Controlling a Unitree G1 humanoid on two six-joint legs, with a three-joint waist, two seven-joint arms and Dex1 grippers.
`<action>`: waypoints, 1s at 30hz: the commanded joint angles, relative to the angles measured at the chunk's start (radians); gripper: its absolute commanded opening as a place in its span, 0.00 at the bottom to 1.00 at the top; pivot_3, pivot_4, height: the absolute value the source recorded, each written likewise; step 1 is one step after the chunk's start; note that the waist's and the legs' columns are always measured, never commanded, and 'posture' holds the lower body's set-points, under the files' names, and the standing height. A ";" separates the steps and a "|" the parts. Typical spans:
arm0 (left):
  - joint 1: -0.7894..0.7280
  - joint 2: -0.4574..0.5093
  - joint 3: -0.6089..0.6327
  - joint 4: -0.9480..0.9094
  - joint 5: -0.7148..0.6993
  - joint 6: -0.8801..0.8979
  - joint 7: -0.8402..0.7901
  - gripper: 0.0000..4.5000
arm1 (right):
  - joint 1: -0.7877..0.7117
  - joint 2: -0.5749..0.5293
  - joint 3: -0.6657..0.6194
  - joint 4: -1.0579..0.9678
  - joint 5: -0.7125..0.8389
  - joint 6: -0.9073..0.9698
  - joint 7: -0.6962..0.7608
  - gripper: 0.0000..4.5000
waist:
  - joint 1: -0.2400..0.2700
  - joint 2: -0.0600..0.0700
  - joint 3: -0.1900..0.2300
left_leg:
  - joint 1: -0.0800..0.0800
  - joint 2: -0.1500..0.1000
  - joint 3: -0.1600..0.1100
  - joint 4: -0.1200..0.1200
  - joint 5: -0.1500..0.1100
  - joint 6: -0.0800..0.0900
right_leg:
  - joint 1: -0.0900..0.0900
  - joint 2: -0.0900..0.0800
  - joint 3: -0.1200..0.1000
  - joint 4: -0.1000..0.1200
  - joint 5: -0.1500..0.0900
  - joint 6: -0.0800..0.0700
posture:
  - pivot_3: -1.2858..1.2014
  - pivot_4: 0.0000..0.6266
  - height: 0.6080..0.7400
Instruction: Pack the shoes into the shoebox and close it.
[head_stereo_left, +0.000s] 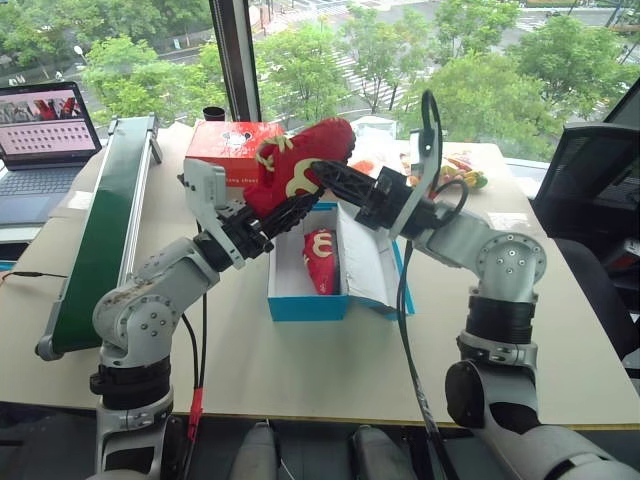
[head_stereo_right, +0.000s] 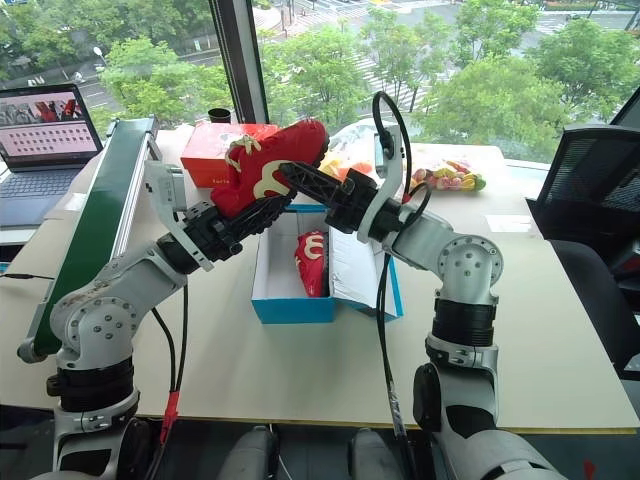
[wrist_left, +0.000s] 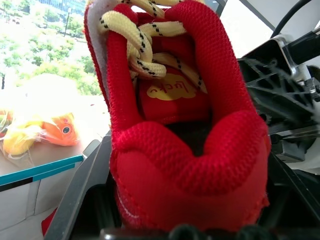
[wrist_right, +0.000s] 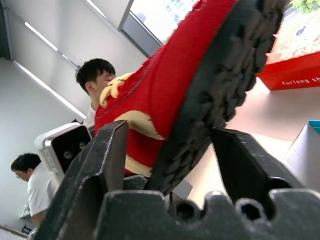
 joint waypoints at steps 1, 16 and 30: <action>0.024 0.019 0.011 -0.073 -0.050 -0.011 -0.039 0.94 | -0.049 -0.001 -0.022 -0.004 -0.013 -0.066 -0.009 0.10 | -0.001 0.000 0.000 | 0.000 0.000 0.000 0.000 0.000 0.000 | 0.000 0.000 0.000 0.000 0.000 0.000 | 0.52 0.24 0.99; 0.378 0.375 0.263 -0.179 -0.082 0.016 -0.164 1.00 | -0.163 -0.050 0.330 0.254 -0.435 -0.168 0.203 0.05 | -0.021 0.001 0.001 | 0.000 0.001 0.001 -0.002 0.000 0.000 | -0.001 0.000 0.000 -0.002 0.000 -0.001 | 0.52 0.24 0.99; 0.579 0.399 0.266 -0.376 -0.123 0.008 -0.147 1.00 | -0.144 -0.064 0.421 0.272 -0.606 -0.104 0.336 0.05 | -0.018 0.001 0.001 | 0.000 0.001 0.001 -0.003 0.000 0.000 | -0.002 0.000 0.000 -0.003 0.000 -0.001 | 0.52 0.24 0.99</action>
